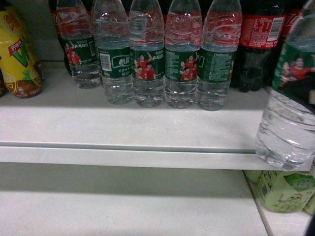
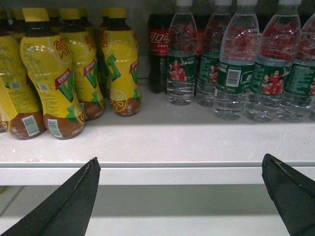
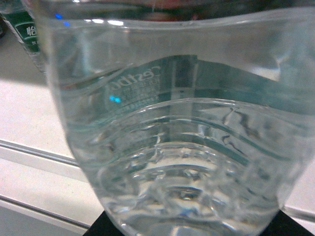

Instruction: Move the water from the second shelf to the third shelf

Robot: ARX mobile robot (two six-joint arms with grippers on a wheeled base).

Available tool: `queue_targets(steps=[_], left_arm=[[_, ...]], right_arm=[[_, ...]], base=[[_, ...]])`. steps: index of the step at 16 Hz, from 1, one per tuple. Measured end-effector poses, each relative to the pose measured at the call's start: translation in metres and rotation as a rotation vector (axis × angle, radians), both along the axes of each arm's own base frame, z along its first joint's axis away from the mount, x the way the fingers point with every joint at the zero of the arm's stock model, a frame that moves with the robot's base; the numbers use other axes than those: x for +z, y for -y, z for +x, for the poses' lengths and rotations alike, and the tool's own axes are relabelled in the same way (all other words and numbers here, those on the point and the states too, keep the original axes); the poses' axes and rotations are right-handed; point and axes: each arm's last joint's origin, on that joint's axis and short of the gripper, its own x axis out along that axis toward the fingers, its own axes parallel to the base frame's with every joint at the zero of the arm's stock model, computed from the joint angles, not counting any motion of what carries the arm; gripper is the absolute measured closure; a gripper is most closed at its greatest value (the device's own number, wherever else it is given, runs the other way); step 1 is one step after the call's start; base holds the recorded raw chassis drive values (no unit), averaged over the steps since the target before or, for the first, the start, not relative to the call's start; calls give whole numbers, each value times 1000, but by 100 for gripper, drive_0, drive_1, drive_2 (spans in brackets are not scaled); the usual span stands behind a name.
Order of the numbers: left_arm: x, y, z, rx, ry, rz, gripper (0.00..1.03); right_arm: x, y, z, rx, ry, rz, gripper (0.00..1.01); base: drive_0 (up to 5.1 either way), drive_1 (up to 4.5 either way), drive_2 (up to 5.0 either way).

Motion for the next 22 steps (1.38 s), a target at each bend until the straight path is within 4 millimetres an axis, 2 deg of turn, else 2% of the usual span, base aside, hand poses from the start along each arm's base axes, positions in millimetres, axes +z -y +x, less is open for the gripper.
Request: queue_targets(steps=[2, 3, 4, 5, 8, 15, 22], left_arm=[[0, 0, 0, 0, 0, 0, 5], [0, 0, 0, 0, 0, 0, 5], [0, 0, 0, 0, 0, 0, 5], [0, 0, 0, 0, 0, 0, 5], [0, 0, 0, 0, 0, 0, 5], [0, 0, 0, 0, 0, 0, 5], [0, 0, 0, 0, 0, 0, 5]], right_arm=[[0, 18, -16, -19, -12, 14, 64], [3, 34, -34, -48, -3, 29, 64], [14, 59, -58, -97, 42, 51, 64], [21, 68, -68, -121, 68, 63, 64], [27, 78, -85, -140, 95, 78, 64], [31, 87, -109, -167, 134, 95, 64], [33, 85, -116, -119, 136, 140, 64]], base=[[0, 0, 0], [0, 0, 0], [0, 0, 0], [0, 0, 0], [0, 0, 0], [0, 0, 0], [0, 0, 0]])
